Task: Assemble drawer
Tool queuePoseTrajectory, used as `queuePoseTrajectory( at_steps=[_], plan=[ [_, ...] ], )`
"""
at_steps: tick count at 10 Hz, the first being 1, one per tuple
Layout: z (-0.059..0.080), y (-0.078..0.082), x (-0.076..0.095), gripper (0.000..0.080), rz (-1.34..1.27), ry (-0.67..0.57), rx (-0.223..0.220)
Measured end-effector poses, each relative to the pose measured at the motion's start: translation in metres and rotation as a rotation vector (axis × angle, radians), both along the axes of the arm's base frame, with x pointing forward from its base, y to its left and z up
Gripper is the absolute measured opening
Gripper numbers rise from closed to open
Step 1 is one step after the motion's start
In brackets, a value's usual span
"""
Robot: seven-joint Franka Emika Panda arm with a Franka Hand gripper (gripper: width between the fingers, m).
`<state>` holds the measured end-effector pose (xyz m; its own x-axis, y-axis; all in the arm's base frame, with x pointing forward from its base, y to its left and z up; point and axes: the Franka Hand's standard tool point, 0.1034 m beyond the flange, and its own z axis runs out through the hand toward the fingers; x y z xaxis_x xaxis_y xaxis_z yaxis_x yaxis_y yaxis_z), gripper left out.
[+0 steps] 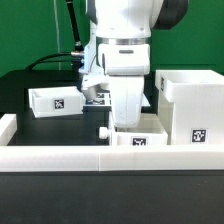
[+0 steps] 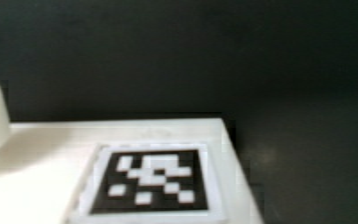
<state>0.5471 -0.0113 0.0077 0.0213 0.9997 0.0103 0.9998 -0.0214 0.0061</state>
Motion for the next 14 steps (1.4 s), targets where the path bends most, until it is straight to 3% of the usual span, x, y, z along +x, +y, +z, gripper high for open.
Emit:
queuePoseTrajectory(
  at_steps=[5,14],
  plan=[
    [0.005,-0.002,0.001,0.0042,0.003,-0.010,-0.001],
    [-0.001,-0.001,-0.009,0.0042,0.043,-0.018,-0.006]
  ],
)
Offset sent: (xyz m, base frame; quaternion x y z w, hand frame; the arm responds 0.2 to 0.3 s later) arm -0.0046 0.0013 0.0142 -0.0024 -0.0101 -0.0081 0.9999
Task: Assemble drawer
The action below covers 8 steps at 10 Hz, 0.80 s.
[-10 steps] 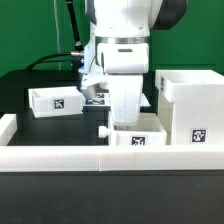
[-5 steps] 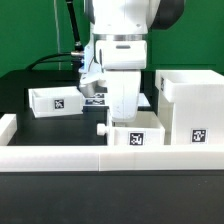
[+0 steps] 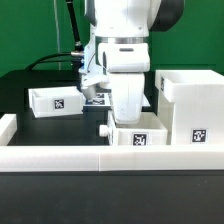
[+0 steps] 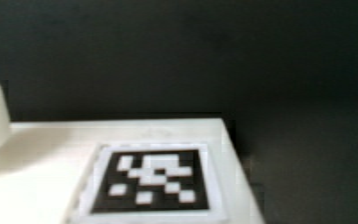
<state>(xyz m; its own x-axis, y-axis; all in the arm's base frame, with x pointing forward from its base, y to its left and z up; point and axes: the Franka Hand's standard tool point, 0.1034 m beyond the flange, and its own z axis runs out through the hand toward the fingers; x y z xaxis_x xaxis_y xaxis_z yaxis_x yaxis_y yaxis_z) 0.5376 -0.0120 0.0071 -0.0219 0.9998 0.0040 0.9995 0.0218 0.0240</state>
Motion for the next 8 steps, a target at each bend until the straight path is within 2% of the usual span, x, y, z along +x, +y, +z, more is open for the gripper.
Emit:
queuePoseTrajectory(
  at_steps=[6,8],
  plan=[
    [-0.0010,-0.0008,-0.0005,0.0042,-0.003,0.003,0.000],
    [0.0046,0.0037,0.0043,0.0042,-0.018,-0.006,0.001]
  ],
)
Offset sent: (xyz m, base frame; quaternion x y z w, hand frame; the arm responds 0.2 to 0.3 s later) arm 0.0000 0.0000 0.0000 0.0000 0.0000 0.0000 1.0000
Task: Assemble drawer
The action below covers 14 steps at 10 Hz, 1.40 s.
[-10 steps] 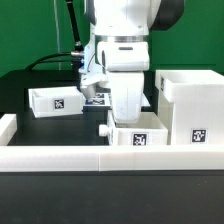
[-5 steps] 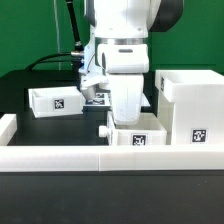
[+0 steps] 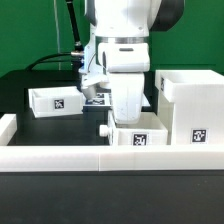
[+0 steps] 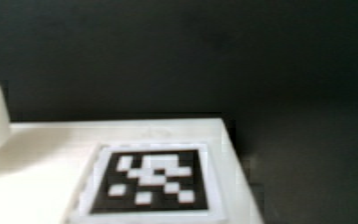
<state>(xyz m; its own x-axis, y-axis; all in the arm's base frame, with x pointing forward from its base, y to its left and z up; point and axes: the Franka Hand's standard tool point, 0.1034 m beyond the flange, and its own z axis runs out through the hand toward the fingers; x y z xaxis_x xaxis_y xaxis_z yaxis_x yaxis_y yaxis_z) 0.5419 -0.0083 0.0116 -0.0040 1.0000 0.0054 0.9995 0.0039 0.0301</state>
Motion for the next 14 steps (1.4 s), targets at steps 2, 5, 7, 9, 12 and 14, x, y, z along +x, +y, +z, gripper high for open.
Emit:
queuePoseTrajectory(
  at_steps=[2,5,7,9,12,14],
  plan=[
    [0.002,0.004,0.001,0.0042,0.004,-0.002,0.002],
    [0.000,0.006,-0.001,0.0042,-0.015,-0.001,0.003],
    [0.000,0.005,-0.001,0.0042,-0.017,0.000,0.003],
    [-0.001,0.006,-0.001,0.0042,-0.016,0.001,0.004],
    [-0.001,0.010,0.000,0.0042,-0.009,0.013,0.002],
    [-0.001,0.015,0.000,0.0042,-0.010,0.012,0.005]
  ],
)
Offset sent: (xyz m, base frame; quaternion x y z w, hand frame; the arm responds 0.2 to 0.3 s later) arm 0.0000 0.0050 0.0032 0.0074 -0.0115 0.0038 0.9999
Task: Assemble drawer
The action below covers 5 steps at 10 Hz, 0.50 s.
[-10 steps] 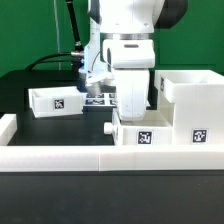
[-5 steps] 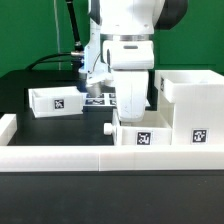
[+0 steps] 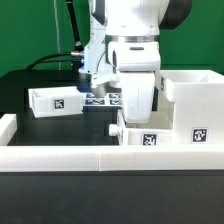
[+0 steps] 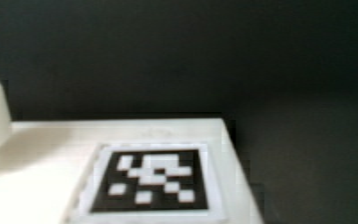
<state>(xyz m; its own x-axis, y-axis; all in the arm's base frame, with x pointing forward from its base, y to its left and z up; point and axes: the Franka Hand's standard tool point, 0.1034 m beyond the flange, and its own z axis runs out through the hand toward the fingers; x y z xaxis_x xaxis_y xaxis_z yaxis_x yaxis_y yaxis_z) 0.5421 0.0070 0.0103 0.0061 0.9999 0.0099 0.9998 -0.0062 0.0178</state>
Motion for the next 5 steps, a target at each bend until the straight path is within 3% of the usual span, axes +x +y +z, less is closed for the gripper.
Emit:
queuePoseTrajectory(
  at_steps=[5],
  plan=[
    [-0.0013,0.0009,0.0027,0.0042,-0.008,-0.015,0.004]
  ],
)
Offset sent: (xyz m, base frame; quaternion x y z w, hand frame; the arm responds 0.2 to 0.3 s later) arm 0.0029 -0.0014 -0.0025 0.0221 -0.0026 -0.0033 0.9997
